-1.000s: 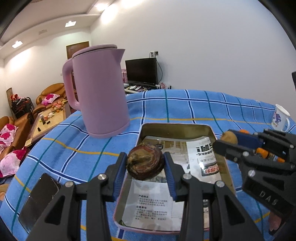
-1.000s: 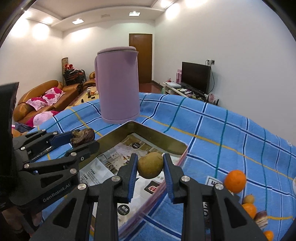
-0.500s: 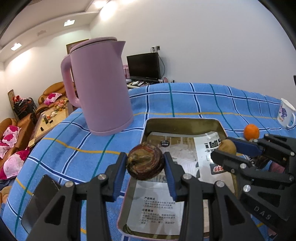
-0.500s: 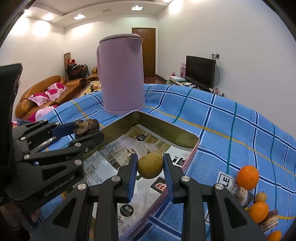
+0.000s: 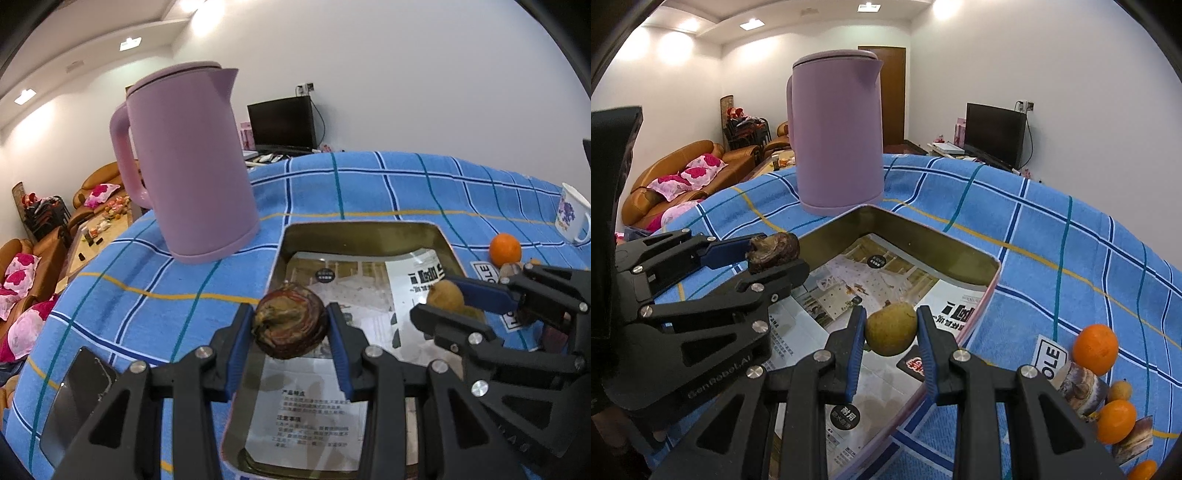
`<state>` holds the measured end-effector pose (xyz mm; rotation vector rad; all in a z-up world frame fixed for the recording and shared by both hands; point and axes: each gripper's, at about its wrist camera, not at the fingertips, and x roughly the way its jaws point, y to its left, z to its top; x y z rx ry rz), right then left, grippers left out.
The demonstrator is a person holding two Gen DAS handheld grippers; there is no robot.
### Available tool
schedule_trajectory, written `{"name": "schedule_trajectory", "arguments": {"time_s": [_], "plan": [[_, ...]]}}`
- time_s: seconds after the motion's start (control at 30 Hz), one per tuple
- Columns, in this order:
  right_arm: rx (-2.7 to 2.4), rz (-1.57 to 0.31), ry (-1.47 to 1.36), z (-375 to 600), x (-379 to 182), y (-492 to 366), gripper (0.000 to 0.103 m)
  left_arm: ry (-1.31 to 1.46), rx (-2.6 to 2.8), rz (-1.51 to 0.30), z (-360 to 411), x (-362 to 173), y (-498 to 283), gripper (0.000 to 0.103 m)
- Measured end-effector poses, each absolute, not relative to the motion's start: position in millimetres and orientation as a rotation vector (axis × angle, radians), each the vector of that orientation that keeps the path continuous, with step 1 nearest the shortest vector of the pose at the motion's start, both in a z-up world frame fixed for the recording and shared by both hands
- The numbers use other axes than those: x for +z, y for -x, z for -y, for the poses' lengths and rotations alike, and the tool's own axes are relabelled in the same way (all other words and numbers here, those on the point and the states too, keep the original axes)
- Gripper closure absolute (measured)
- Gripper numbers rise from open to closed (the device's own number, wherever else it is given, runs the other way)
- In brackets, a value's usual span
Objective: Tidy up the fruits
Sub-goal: 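Open the left tool to drop the bulb while the right tool releases the yellow fruit into the tin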
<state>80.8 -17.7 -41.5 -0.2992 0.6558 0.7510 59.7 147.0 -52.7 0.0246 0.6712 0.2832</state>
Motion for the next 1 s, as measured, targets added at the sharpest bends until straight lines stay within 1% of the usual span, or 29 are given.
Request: {"name": "schedule_trajectory", "arguments": {"time_s": [0.53, 0.6, 0.67, 0.73, 0.77, 0.83, 0.93, 1.0], "plan": [[0.755, -0.659, 0.301, 17.4, -43.2, -78.9, 0.073, -0.052, 0.286, -0.653, -140.2, -49.3, -56.6, 0.060], [0.749, -0.653, 0.301, 18.3, -42.6, -78.6, 0.070, -0.053, 0.291, -0.650, -139.7, -48.3, -54.2, 0.059], [0.739, -0.640, 0.301, 19.9, -41.2, -77.7, 0.064, -0.052, 0.304, -0.645, -141.7, -47.4, -52.3, 0.052], [0.736, -0.629, 0.290, 22.5, -39.5, -77.7, 0.061, -0.038, 0.311, -0.638, -144.4, -45.1, -49.3, 0.048], [0.737, -0.628, 0.286, 23.2, -39.1, -77.7, 0.061, -0.033, 0.312, -0.635, -145.3, -44.0, -47.9, 0.045], [0.728, -0.621, 0.284, 24.2, -38.4, -77.1, 0.060, -0.035, 0.327, -0.629, -144.8, -42.9, -46.6, 0.041], [0.721, -0.613, 0.286, 25.2, -37.4, -75.6, 0.059, -0.034, 0.329, -0.631, -143.9, -42.1, -45.3, 0.040], [0.708, -0.606, 0.287, 27.5, -35.1, -73.1, 0.057, -0.031, 0.334, -0.628, -143.6, -41.3, -43.5, 0.036]]}}
